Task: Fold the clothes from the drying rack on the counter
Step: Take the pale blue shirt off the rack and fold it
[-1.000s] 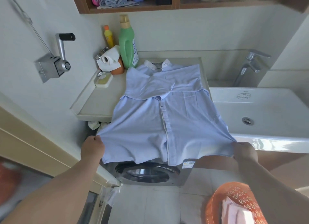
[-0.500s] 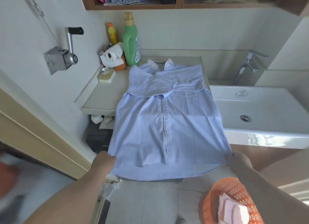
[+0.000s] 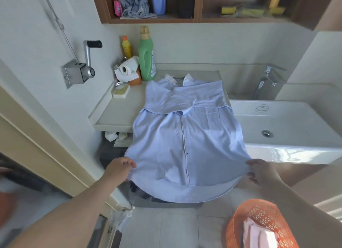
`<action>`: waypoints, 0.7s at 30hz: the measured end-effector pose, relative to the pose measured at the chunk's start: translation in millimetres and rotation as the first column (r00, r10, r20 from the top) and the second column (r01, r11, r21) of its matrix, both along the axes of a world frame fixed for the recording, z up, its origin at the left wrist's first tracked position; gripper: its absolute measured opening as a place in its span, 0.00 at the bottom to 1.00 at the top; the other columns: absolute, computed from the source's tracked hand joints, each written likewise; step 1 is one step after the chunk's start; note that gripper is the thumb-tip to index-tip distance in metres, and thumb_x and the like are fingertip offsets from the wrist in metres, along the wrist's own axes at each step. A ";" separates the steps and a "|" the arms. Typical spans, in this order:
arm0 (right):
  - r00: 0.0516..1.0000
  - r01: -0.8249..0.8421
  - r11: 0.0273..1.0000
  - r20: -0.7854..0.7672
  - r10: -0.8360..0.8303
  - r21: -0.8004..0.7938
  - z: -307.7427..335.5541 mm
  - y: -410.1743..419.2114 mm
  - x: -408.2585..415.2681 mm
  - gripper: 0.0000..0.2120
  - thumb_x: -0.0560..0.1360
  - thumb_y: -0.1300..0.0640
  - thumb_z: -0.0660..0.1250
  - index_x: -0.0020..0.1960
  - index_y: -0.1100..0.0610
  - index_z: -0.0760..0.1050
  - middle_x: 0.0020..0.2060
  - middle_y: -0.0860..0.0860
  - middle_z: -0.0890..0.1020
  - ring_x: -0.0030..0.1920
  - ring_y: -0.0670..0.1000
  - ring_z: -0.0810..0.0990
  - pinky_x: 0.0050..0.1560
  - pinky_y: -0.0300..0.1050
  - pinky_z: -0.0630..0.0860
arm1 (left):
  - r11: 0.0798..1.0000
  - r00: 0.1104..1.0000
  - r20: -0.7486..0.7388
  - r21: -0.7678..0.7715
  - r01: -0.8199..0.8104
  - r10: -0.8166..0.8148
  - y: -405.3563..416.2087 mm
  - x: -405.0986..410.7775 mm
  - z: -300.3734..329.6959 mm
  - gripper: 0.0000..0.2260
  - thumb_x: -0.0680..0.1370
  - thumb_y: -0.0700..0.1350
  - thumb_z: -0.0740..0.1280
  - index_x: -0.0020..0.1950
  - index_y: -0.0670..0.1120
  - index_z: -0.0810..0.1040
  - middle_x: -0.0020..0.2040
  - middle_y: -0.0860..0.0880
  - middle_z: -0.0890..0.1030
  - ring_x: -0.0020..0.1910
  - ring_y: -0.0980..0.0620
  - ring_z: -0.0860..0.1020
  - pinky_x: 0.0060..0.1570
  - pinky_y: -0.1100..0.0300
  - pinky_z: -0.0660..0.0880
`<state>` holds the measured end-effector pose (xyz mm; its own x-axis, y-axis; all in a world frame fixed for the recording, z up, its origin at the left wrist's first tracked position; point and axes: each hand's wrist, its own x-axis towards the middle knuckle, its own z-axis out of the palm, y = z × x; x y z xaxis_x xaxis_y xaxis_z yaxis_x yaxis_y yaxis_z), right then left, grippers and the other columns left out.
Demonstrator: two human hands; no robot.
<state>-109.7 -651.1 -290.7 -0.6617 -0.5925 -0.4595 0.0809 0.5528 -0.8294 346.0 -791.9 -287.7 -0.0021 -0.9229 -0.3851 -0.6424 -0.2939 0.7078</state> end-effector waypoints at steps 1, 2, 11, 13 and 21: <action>0.999 0.020 0.999 0.041 -0.019 -0.025 7.7 -3.0 -0.4 0.12 0.79 0.67 0.60 0.54 0.61 0.81 0.41 0.59 0.81 0.36 0.56 0.78 0.41 0.47 0.76 | 1.000 0.999 -0.039 0.005 0.006 -0.006 -3.9 -0.2 6.4 0.21 0.75 0.34 0.57 0.38 0.53 0.85 0.47 0.43 0.81 0.46 0.43 0.81 0.47 0.43 0.84; 0.997 0.034 0.998 0.069 -0.030 -0.051 18.3 -5.6 0.4 0.12 0.79 0.67 0.61 0.54 0.60 0.81 0.43 0.58 0.82 0.39 0.56 0.80 0.44 0.47 0.77 | 1.000 0.998 -0.047 -0.014 0.027 -0.028 -7.4 -0.8 14.0 0.22 0.74 0.33 0.56 0.41 0.53 0.86 0.49 0.44 0.81 0.47 0.44 0.81 0.48 0.45 0.84; 0.898 -0.273 0.955 -0.387 0.208 -0.119 90.4 -8.1 14.9 0.07 0.77 0.58 0.72 0.49 0.47 0.85 0.40 0.47 0.81 0.49 0.63 0.82 0.45 0.48 0.76 | 0.894 0.977 0.064 -0.396 0.211 -0.202 -25.4 12.4 70.1 0.16 0.75 0.56 0.65 0.32 0.51 0.69 0.30 0.58 0.70 0.31 0.55 0.69 0.36 0.56 0.65; 0.862 -0.277 0.950 -0.473 0.180 -0.145 99.1 -6.3 21.5 0.06 0.78 0.56 0.71 0.45 0.47 0.82 0.44 0.50 0.82 0.49 0.64 0.80 0.43 0.47 0.69 | 0.865 0.989 -0.015 -0.488 0.121 -0.147 -31.9 15.2 75.9 0.16 0.70 0.55 0.65 0.30 0.46 0.68 0.36 0.55 0.71 0.36 0.54 0.70 0.40 0.55 0.66; 0.944 -0.277 0.910 -0.263 0.199 -0.307 112.8 7.5 25.6 0.14 0.66 0.61 0.66 0.48 0.65 0.84 0.50 0.49 0.85 0.54 0.46 0.81 0.59 0.45 0.69 | 0.936 0.908 -0.288 -0.270 0.228 -0.304 -43.0 19.9 106.8 0.10 0.62 0.43 0.64 0.30 0.46 0.62 0.33 0.47 0.61 0.35 0.48 0.58 0.36 0.52 0.52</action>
